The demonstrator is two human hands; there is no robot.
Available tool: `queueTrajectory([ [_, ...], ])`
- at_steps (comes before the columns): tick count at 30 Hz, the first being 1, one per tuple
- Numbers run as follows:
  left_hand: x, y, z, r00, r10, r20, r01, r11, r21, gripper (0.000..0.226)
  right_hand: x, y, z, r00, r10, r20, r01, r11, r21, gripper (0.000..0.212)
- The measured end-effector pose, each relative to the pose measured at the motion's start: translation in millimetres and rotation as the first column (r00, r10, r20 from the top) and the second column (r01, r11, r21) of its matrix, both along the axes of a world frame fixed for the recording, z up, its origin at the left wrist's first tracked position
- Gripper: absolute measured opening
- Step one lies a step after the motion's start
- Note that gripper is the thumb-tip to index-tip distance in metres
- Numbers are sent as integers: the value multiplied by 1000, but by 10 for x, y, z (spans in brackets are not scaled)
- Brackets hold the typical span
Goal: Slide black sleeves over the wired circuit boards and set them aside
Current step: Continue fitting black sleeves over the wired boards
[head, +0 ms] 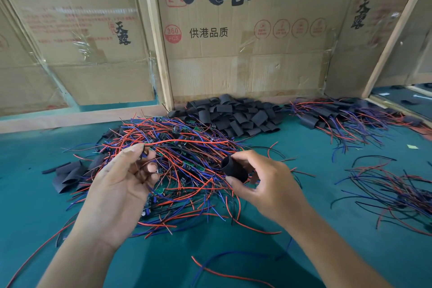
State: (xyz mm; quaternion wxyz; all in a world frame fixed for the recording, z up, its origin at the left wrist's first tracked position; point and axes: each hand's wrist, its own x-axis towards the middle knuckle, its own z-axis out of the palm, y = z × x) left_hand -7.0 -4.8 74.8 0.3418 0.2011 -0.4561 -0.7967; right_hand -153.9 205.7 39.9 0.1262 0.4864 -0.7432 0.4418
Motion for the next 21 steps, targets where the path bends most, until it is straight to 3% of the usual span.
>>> queueTrajectory([
  [8, 0, 7, -23, 999, -40, -22, 40, 999, -9, 13, 30, -49, -61, 999, 37, 30, -36, 999, -18, 32],
  [12, -14, -8, -24, 999, -41, -6, 41, 997, 61, 13, 32, -74, -92, 997, 31, 65, -28, 998, -48, 31],
  [21, -48, -40, 8, 1000, -15, -11, 16, 988, 152, 35, 14, -104, -140, 989, 27, 143, -20, 999, -48, 31],
])
